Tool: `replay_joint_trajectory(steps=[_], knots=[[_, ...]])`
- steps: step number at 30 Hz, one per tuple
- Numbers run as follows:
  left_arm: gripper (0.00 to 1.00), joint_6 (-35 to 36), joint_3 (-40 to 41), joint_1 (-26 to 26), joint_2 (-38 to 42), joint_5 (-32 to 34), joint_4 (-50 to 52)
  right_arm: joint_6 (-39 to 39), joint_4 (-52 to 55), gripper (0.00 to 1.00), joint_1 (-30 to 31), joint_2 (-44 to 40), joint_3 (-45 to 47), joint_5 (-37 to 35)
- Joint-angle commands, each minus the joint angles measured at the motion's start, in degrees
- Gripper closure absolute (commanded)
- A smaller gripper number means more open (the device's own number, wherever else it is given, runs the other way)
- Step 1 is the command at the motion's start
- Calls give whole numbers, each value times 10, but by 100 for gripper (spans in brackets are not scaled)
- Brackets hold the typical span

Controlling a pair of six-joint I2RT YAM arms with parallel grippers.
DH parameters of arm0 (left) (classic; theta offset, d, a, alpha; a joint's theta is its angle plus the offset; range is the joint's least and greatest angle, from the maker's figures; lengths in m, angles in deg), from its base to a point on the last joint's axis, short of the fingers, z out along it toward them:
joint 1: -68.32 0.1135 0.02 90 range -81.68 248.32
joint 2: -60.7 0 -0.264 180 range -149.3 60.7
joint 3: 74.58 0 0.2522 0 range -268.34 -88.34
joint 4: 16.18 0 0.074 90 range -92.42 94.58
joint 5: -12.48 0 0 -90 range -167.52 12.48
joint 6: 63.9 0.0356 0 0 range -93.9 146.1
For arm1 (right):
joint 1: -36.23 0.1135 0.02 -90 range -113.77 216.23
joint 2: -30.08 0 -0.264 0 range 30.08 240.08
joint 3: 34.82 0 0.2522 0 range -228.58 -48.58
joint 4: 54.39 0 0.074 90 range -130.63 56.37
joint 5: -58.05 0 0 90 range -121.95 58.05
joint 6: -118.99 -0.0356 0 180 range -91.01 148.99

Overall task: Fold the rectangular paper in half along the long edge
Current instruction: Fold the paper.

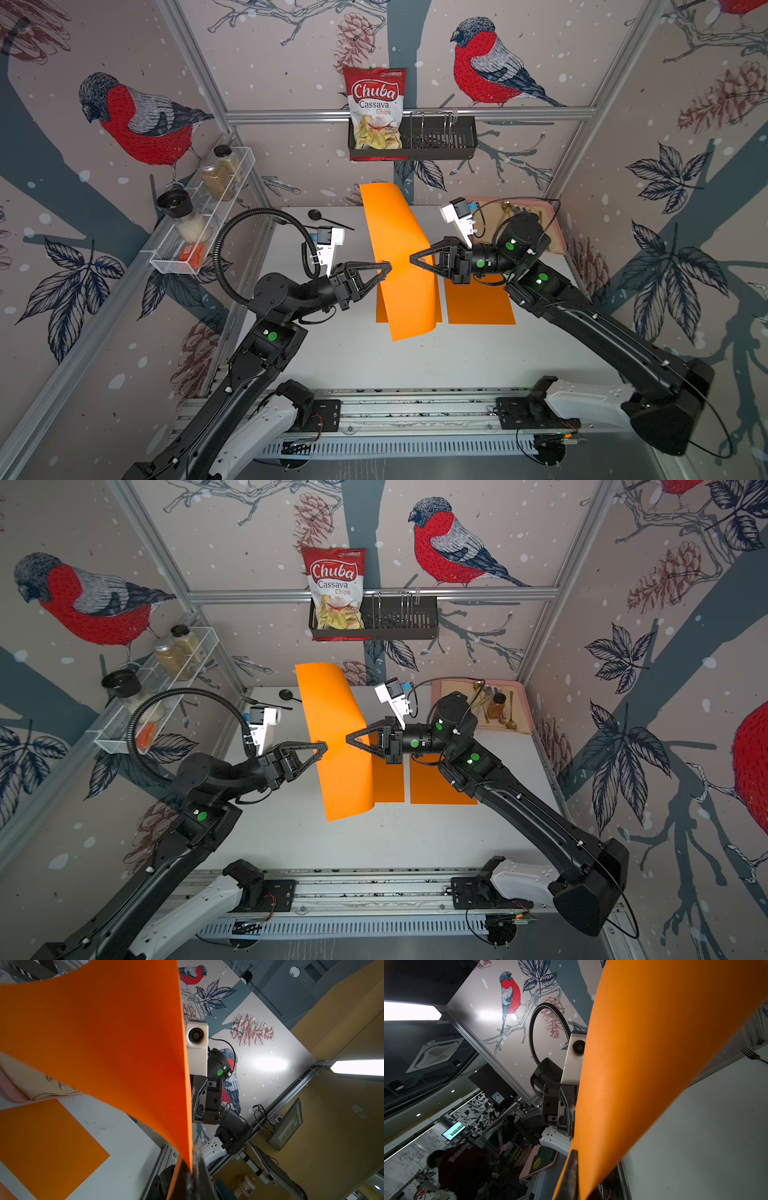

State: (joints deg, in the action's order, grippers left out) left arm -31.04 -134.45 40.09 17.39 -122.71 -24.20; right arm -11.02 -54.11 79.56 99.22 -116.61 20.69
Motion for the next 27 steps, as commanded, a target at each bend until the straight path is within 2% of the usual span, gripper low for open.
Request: replay_joint_trajectory(steps=[1, 5, 9, 12, 17, 27], knots=[[100, 2, -4, 1, 2, -10, -15, 5, -27, 100, 1, -2, -4, 0], [99, 0, -4, 1, -1, -8, -15, 10, -23, 100, 7, -2, -5, -1], [81, -6, -3, 1, -5, -12, -23, 26, -2, 100, 17, -1, -11, -8], [75, -10, -3, 2, -7, -13, -29, 33, 6, 100, 24, 1, -15, -15], [71, -16, -2, 1, -10, -15, -38, 40, 10, 100, 38, 6, -19, -23], [71, -17, -3, -6, -12, -18, -40, 58, 29, 100, 48, 24, -27, -36]])
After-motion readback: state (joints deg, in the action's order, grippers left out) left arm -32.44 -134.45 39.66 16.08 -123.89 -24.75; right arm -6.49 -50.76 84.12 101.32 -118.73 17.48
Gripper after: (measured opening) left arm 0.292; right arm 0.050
